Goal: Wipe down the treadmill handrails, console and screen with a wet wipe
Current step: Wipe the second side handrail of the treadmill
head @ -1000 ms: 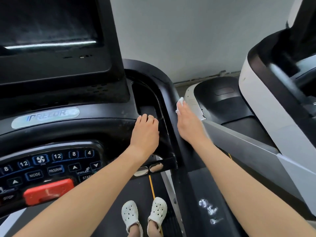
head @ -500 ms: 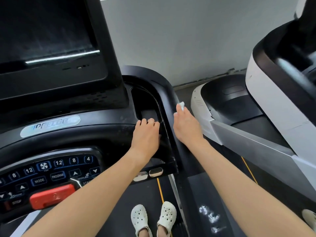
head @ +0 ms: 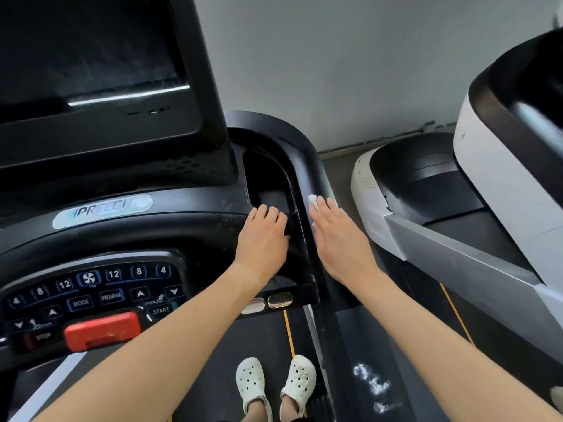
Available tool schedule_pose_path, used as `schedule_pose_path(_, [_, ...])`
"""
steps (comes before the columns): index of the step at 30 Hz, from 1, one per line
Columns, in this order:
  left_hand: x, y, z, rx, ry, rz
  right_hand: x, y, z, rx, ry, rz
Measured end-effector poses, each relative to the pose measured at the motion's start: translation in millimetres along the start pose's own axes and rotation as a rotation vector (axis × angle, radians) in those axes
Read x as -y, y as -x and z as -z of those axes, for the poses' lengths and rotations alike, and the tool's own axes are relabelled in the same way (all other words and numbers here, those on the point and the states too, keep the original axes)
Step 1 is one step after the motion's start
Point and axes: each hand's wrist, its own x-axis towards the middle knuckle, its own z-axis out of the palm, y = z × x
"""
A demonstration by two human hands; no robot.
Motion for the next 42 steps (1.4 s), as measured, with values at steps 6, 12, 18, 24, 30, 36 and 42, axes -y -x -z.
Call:
schedule_pose_path(6, [1, 10, 0, 0.050, 0.029, 0.015, -1, -31, 0, -0.031, -0.152, -0.139])
schedule_pose_path(12, [5, 26, 2, 0.113, 0.057, 0.000, 23, 25, 21, -0.066, -0.121, -0.085])
schedule_pose_path(18, [11, 49, 4, 0.096, 0.037, -0.008, 40, 43, 26, -0.105, 0.040, -0.114])
schedule_pose_path(24, [34, 56, 2, 0.102, -0.004, -0.030, 55, 26, 21, -0.154, 0.082, -0.225])
schedule_pose_path(30, [37, 58, -5, 0.077, -0.003, -0.042, 65, 54, 12, -0.046, 0.141, -0.027])
schedule_pose_path(36, [39, 58, -11, 0.035, 0.007, -0.048, 63, 26, 10, 0.006, 0.314, 0.087])
schedule_pose_path(42, [36, 59, -19, -0.001, -0.015, -0.044, 74, 38, 12, 0.367, 0.696, 0.181])
